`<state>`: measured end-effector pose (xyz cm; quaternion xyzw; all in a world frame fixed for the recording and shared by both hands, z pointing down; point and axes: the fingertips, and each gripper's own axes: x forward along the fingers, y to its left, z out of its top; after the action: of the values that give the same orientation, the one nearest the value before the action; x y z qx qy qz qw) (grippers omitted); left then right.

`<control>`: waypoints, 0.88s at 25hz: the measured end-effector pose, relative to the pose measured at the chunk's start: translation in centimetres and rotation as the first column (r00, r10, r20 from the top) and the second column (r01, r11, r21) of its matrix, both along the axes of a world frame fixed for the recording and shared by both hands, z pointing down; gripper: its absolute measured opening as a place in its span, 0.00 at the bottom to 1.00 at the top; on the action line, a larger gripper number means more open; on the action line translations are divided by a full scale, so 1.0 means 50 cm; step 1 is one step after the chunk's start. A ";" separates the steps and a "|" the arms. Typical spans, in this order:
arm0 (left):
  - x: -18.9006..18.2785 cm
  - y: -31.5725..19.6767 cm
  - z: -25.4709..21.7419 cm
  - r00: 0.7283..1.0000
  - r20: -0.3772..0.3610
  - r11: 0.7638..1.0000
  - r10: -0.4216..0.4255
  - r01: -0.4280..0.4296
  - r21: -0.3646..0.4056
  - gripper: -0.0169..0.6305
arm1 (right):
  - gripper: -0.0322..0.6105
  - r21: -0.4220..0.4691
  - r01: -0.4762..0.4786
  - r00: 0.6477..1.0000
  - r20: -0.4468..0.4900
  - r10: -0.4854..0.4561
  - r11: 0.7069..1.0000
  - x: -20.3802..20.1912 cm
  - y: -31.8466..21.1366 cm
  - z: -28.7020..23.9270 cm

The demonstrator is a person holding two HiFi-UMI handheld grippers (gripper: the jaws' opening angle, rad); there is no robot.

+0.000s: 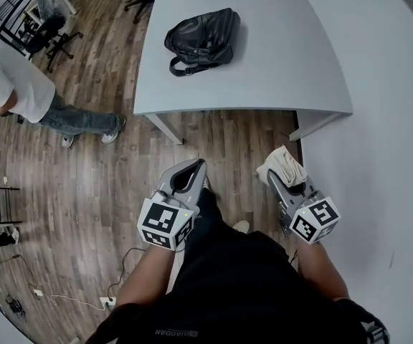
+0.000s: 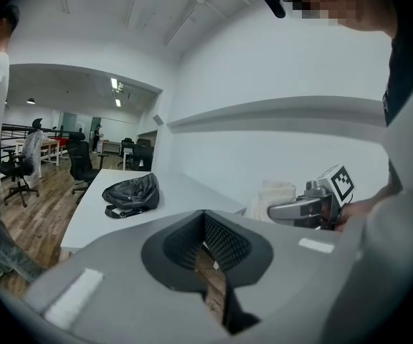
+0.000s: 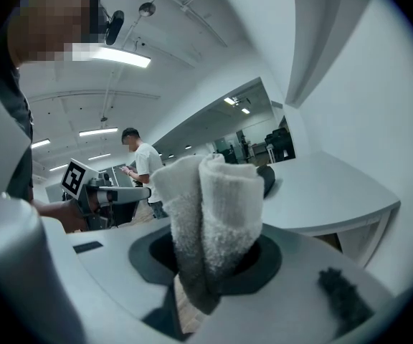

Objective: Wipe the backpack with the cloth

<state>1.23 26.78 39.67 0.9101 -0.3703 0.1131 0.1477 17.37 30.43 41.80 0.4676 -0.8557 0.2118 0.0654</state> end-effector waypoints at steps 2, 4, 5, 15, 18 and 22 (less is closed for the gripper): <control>-0.008 -0.034 -0.002 1.000 0.001 1.000 -0.001 0.001 -0.001 0.04 | 0.21 0.000 0.001 1.000 0.001 -0.001 1.000 -0.007 -0.035 -0.002; -0.020 -0.068 0.000 1.000 0.006 1.000 -0.008 0.008 -0.004 0.04 | 0.21 -0.002 0.005 1.000 0.004 -0.005 1.000 -0.017 -0.072 -0.002; -0.028 -0.084 0.003 1.000 0.009 1.000 -0.012 0.012 -0.007 0.04 | 0.21 -0.004 0.008 1.000 0.006 -0.008 1.000 -0.023 -0.089 0.000; -0.083 -0.209 0.074 0.997 0.078 0.999 0.000 0.005 -0.054 0.04 | 0.21 -0.080 0.035 0.999 -0.001 -0.035 0.996 -0.083 -0.234 0.057; -0.087 -0.245 0.092 0.993 0.111 0.998 0.040 -0.035 -0.042 0.04 | 0.21 -0.103 0.016 1.000 -0.007 -0.017 0.995 -0.084 -0.283 0.081; -0.122 -0.308 0.116 0.997 0.080 0.997 0.013 -0.006 -0.079 0.04 | 0.21 -0.119 0.005 1.000 -0.022 -0.007 0.993 -0.101 -0.351 0.101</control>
<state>-4.87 11.38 45.48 0.9000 -0.3668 0.1648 0.1680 12.30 12.89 46.83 0.4626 -0.8422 0.2571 0.1033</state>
